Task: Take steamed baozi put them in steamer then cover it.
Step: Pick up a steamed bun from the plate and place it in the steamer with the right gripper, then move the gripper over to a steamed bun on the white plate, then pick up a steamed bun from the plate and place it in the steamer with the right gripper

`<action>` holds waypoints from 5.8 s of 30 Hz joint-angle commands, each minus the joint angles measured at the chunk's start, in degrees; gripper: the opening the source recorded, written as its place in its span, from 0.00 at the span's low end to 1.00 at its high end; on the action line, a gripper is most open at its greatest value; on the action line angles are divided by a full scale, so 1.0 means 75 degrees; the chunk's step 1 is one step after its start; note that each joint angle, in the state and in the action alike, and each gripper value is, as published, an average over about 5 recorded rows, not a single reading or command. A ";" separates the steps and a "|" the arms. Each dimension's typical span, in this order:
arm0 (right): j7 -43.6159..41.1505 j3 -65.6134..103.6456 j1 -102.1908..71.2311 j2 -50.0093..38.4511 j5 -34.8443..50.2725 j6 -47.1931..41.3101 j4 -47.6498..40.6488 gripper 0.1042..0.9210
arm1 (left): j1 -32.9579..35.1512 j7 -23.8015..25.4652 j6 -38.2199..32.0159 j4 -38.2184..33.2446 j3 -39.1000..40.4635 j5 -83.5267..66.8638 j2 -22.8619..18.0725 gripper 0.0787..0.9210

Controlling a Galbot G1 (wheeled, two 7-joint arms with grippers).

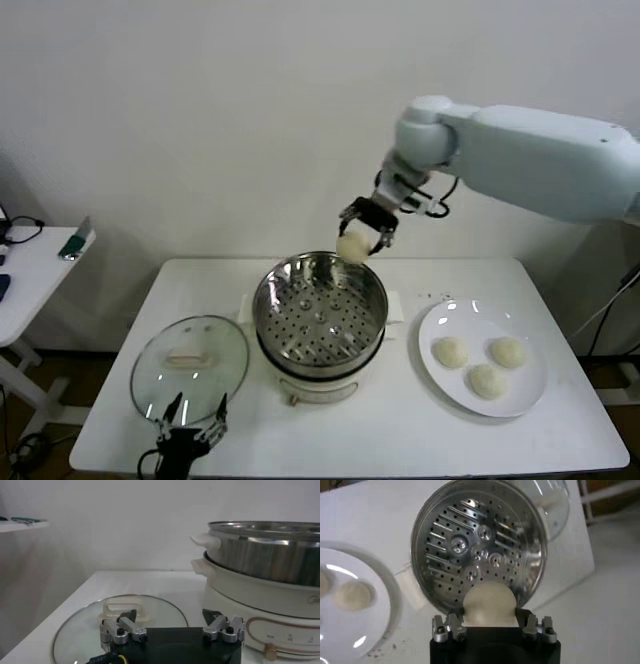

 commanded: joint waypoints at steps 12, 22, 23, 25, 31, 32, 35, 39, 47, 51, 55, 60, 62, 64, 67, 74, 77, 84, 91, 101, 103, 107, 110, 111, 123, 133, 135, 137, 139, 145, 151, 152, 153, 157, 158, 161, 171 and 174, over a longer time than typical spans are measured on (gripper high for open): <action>0.1180 0.0764 -0.2619 0.1674 -0.3340 0.1376 -0.2368 0.71 | 0.0039 -0.0068 -0.0073 0.0057 0.0077 0.0145 -0.0077 0.88; 0.0908 0.0759 -0.2621 0.2084 -0.3141 0.1611 -0.2966 0.72 | 0.0028 -0.0069 -0.0074 0.0071 0.0106 0.0163 -0.0110 0.88; 0.0871 0.0722 -0.2606 0.2107 -0.3043 0.1625 -0.2990 0.73 | 0.0026 -0.0069 -0.0073 0.0072 0.0109 0.0164 -0.0112 0.88; 0.0837 0.0655 -0.2580 0.2140 -0.2858 0.1645 -0.3023 0.76 | 0.0024 -0.0070 -0.0073 0.0074 0.0114 0.0173 -0.0117 0.88; 0.0785 0.0538 -0.2266 0.2057 -0.2326 0.1882 -0.2937 0.87 | 0.0038 -0.0073 -0.0071 0.0054 0.0134 0.0212 -0.0131 0.88; 0.0749 0.0516 -0.2111 0.1989 -0.2068 0.1928 -0.2863 0.88 | 0.0042 -0.0072 -0.0069 0.0049 0.0139 0.0225 -0.0131 0.88; 0.0501 0.0398 -0.1440 0.1685 -0.0911 0.1912 -0.2522 0.88 | 0.0055 -0.0067 -0.0061 0.0030 0.0151 0.0267 -0.0132 0.88; -0.0098 -0.0490 -0.0007 0.0985 0.1579 0.1325 -0.1915 0.88 | 0.0081 -0.0062 -0.0049 0.0004 0.0174 0.0318 -0.0128 0.88; -0.0620 -0.2809 0.1802 -0.1233 0.4133 -0.1981 -0.1122 0.88 | 0.0051 -0.0060 -0.0059 0.0024 0.0224 0.0346 -0.0111 0.88; -0.0044 -0.3398 0.1632 -0.2292 0.4002 -0.3372 -0.0524 0.88 | 0.0023 -0.0061 -0.0067 -0.0004 0.0223 0.0329 -0.0111 0.88; 0.0680 -0.3487 0.0964 -0.3355 0.3948 -0.4653 0.0403 0.88 | -0.0038 -0.0064 -0.0087 0.0052 0.0207 0.0319 -0.0115 0.88; 0.1387 -0.2771 -0.0363 -0.4271 0.3689 -0.5490 0.1293 0.88 | -0.0127 -0.0061 -0.0079 0.0120 0.0210 0.0306 -0.0130 0.88; 0.1441 -0.2370 -0.0962 -0.4413 0.3488 -0.5569 0.1322 0.88 | -0.0148 -0.0061 -0.0076 0.0140 0.0211 0.0306 -0.0136 0.88; 0.1450 -0.1988 -0.1511 -0.4463 0.3264 -0.5601 0.1241 0.88 | -0.0157 -0.0061 -0.0080 0.0157 0.0208 0.0311 -0.0139 0.88; 0.1432 -0.1484 -0.2178 -0.4458 0.2850 -0.5610 0.1032 0.88 | -0.0153 -0.0066 -0.0089 0.0173 0.0198 0.0310 -0.0150 0.88; 0.1532 -0.0420 -0.3268 -0.4223 0.2292 -0.5603 0.0339 0.88 | -0.0134 -0.0080 -0.0123 0.0232 0.0202 0.0342 -0.0171 0.88; 0.1547 -0.0183 -0.3531 -0.4060 0.2128 -0.5589 0.0066 0.88 | -0.0140 -0.0076 -0.0117 0.0226 0.0202 0.0347 -0.0168 0.88; 0.1621 0.0088 -0.3922 -0.3756 0.1928 -0.5588 -0.0226 0.88 | -0.0137 -0.0080 -0.0118 0.0238 0.0186 0.0339 -0.0164 0.88; 0.1680 0.0389 -0.4175 -0.3413 0.1900 -0.5597 -0.0524 0.88 | -0.0123 -0.0081 -0.0116 0.0215 0.0179 0.0339 -0.0157 0.88; 0.1681 0.0420 -0.4180 -0.3211 0.1663 -0.5580 -0.0664 0.72 | -0.0107 -0.0101 -0.0095 0.0197 0.0181 0.0357 -0.0165 0.88; 0.1667 0.0422 -0.4173 -0.3183 0.1643 -0.5568 -0.0683 0.69 | -0.0107 -0.0100 -0.0094 0.0199 0.0192 0.0365 -0.0170 0.88; 0.1602 0.0434 -0.4068 -0.3158 0.1652 -0.5528 -0.0663 0.65 | -0.0107 -0.0102 -0.0090 0.0185 0.0198 0.0375 -0.0177 0.88; 0.1489 0.0323 -0.3740 -0.3200 0.1718 -0.5459 -0.0563 0.64 | -0.0103 -0.0109 -0.0085 0.0172 0.0195 0.0379 -0.0180 0.88; 0.1441 0.0228 -0.3530 -0.3223 0.1787 -0.5423 -0.0510 0.64 | -0.0101 -0.0110 -0.0085 0.0172 0.0197 0.0382 -0.0179 0.88; 0.0286 -0.2317 0.1612 -0.2669 0.4188 -0.4875 0.0294 0.63 | -0.0106 -0.0110 -0.0070 0.0197 0.0294 0.0453 -0.0117 0.88; 0.0626 -0.1565 0.2843 -0.0746 0.6546 -0.5613 0.1214 0.63 | -0.0116 -0.0109 -0.0038 0.0115 0.0360 0.0474 -0.0081 0.88; 0.1069 -0.1240 0.2393 -0.0276 0.6769 -0.5924 0.1376 0.63 | -0.0109 -0.0113 -0.0034 0.0093 0.0358 0.0481 -0.0093 0.88; 0.1485 -0.1028 0.1838 0.0237 0.6853 -0.6183 0.1477 0.63 | -0.0091 -0.0115 -0.0030 0.0056 0.0349 0.0485 -0.0109 0.88; 0.1770 -0.0978 0.1359 0.0656 0.6866 -0.6356 0.1484 0.63 | -0.0072 -0.0115 -0.0029 0.0018 0.0333 0.0484 -0.0125 0.88; 0.2255 -0.1137 0.0328 0.1515 0.6592 -0.6663 0.1198 0.63 | -0.0041 -0.0119 -0.0029 -0.0061 0.0239 0.0455 -0.0136 0.88; 0.2533 -0.1327 -0.0423 0.1827 0.5952 -0.6801 0.0481 0.63 | -0.0038 -0.0123 -0.0050 -0.0079 0.0198 0.0437 -0.0138 0.88; 0.2552 -0.1325 -0.0521 0.1859 0.5890 -0.6814 0.0370 0.63 | -0.0035 -0.0123 -0.0054 -0.0079 0.0198 0.0436 -0.0138 0.88; 0.2566 -0.1324 -0.0614 0.1890 0.5812 -0.6822 0.0247 0.63 | -0.0029 -0.0123 -0.0061 -0.0077 0.0199 0.0435 -0.0137 0.88; 0.2593 -0.1332 -0.0877 0.1962 0.5585 -0.6821 -0.0087 0.63 | -0.0009 -0.0127 -0.0086 -0.0046 0.0197 0.0437 -0.0133 0.88; 0.2602 -0.1326 -0.0938 0.1969 0.5558 -0.6822 -0.0135 0.63 | -0.0008 -0.0129 -0.0090 -0.0038 0.0197 0.0438 -0.0133 0.88; 0.2634 -0.1292 -0.1138 0.2000 0.5474 -0.6835 -0.0261 0.63 | -0.0008 -0.0130 -0.0096 -0.0022 0.0201 0.0438 -0.0135 0.88; 0.2758 -0.1179 -0.1527 0.2174 0.5304 -0.6876 -0.0609 0.63 | -0.0013 -0.0132 -0.0080 -0.0017 0.0216 0.0453 -0.0146 0.88; 0.2850 -0.1117 -0.1530 0.2141 0.5284 -0.6887 -0.0604 0.66 | -0.0022 -0.0130 -0.0068 -0.0018 0.0220 0.0463 -0.0154 0.88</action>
